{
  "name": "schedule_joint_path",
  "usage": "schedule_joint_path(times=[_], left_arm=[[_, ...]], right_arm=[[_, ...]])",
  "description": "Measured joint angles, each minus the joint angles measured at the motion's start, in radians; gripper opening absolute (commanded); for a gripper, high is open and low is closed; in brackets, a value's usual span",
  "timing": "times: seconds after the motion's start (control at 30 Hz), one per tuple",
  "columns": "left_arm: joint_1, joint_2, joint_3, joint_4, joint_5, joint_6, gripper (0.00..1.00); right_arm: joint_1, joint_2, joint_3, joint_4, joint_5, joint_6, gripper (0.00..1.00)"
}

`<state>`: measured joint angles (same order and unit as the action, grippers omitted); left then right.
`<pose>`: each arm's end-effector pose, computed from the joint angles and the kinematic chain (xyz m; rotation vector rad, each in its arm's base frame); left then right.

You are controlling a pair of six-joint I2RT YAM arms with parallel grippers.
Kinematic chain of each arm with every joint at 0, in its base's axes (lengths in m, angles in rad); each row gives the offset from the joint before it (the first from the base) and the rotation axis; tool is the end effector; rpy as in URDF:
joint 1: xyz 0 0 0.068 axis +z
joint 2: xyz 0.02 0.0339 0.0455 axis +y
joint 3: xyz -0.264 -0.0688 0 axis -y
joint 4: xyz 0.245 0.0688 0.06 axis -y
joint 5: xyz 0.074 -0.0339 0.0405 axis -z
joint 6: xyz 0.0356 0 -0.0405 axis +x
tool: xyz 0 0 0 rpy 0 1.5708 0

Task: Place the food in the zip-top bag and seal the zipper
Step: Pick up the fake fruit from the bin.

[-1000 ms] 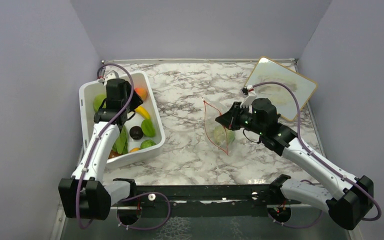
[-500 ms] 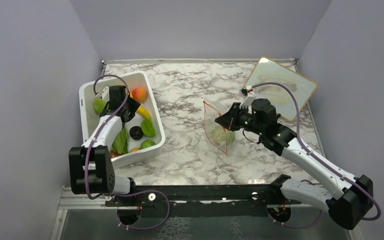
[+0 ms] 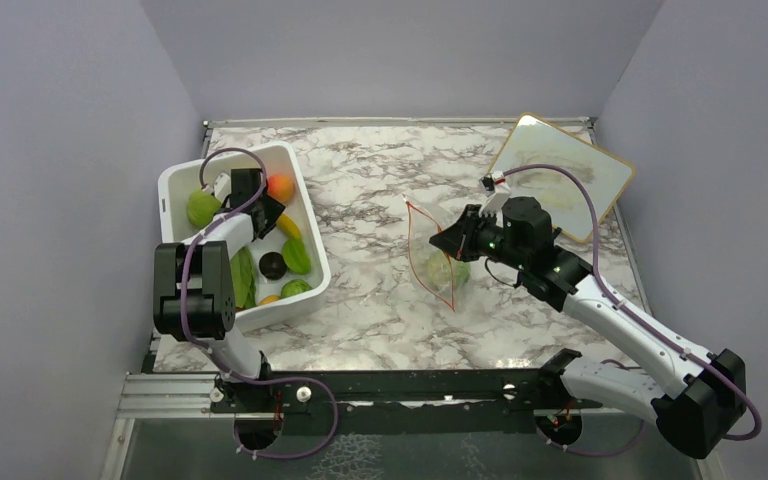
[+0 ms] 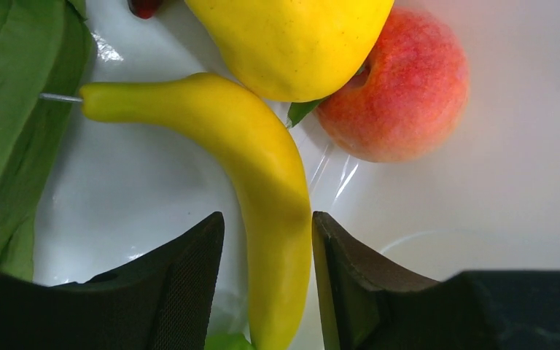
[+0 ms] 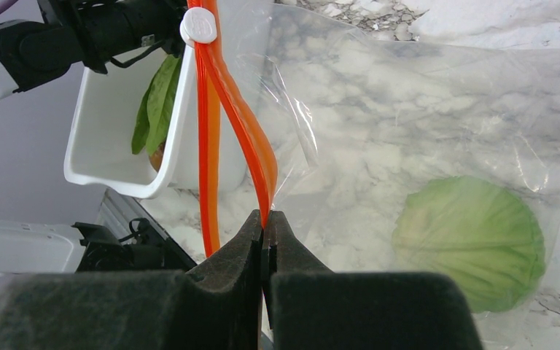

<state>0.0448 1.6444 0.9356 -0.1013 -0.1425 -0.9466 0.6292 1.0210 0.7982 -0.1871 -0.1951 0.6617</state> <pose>0.3392 0.0203 0.1837 -1.1944 2.0657 -0.2624 0.1853 0.1434 0.2996 -0.1015 2.1201 1.0012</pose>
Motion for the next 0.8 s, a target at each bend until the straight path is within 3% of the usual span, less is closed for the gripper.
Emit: schedule_joint_path(times=[0.57,0.8], left_arm=[[0.0,0.098,0.034,0.039,0.002,0.018,0.57],[0.0,0.101,0.034,0.042,0.004,0.021,0.42]], right_arm=[[0.0,0.006,0.0,0.0,0.0,0.015,0.01],[0.0,0.006,-0.002,0.005,-0.001,0.019,0.01]])
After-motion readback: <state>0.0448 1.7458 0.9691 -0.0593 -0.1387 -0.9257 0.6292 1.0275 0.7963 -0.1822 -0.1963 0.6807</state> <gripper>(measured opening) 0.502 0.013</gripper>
